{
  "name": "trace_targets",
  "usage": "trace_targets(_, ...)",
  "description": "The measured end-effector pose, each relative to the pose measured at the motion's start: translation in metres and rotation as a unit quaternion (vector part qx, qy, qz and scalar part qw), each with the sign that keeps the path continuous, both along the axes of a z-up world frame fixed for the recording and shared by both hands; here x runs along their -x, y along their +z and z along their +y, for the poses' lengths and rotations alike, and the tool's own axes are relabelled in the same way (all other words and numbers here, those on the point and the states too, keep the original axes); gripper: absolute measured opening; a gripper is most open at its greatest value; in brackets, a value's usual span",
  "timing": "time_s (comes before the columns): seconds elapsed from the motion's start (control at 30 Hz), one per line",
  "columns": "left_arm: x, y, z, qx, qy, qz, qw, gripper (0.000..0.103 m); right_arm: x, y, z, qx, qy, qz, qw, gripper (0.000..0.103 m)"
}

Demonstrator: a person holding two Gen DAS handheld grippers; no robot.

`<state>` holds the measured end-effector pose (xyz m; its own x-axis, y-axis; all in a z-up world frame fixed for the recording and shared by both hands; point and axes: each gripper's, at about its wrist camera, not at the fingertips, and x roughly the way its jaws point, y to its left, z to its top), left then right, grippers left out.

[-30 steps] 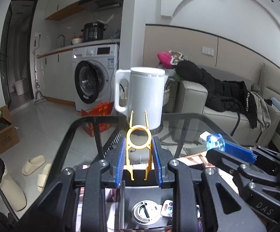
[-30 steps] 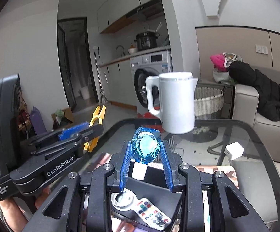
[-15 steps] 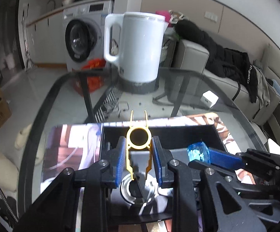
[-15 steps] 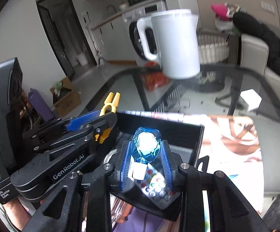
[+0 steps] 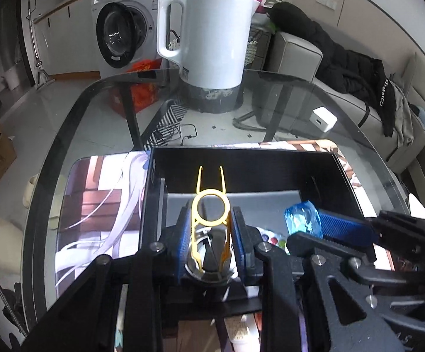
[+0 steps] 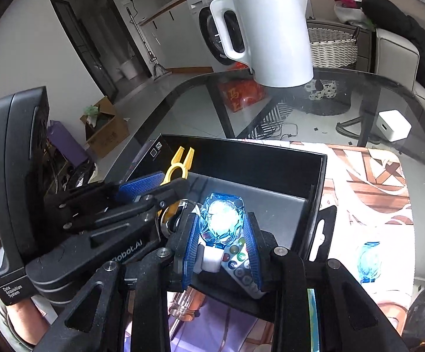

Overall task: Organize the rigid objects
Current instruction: 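Lower both items into the black box and open both tools, then withdraw both open tools from the black box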

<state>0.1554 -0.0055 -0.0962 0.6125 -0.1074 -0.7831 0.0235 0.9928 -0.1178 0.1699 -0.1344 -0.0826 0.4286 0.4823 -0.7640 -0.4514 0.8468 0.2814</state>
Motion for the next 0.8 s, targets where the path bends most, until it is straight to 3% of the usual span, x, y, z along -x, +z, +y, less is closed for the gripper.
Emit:
trace_targets(0.2,0.010,0.002,0.002,0.011,-0.001,0.010,0.9999,0.025,0.001,0.001,0.001,-0.003,0.003,0.004,1.000,0.031)
trace_targets(0.27,0.015,0.005,0.005,0.024,-0.001,0.004,0.9997,0.031,0.001,0.001,0.000,-0.005,0.001,0.005,1.000,0.031)
trace_targets(0.33,0.018,0.009,0.005,0.005,0.004,-0.008,1.0000,0.039,0.001,0.001,0.000,-0.005,0.000,0.006,1.000,0.031)
trace_targets(0.4,0.020,0.012,0.005,0.008,0.001,-0.013,0.9999,0.040,0.002,0.001,-0.002,-0.009,-0.002,0.006,1.000,0.032)
trace_targets(0.5,0.024,0.016,0.007,0.015,0.004,-0.020,0.9997,0.050,0.005,0.003,-0.005,-0.022,-0.002,0.007,1.000,0.036)
trace_targets(0.8,0.047,0.036,0.012,0.033,0.002,-0.046,0.9984,0.050,0.027,0.021,-0.024,-0.035,-0.008,-0.019,0.999,0.036)
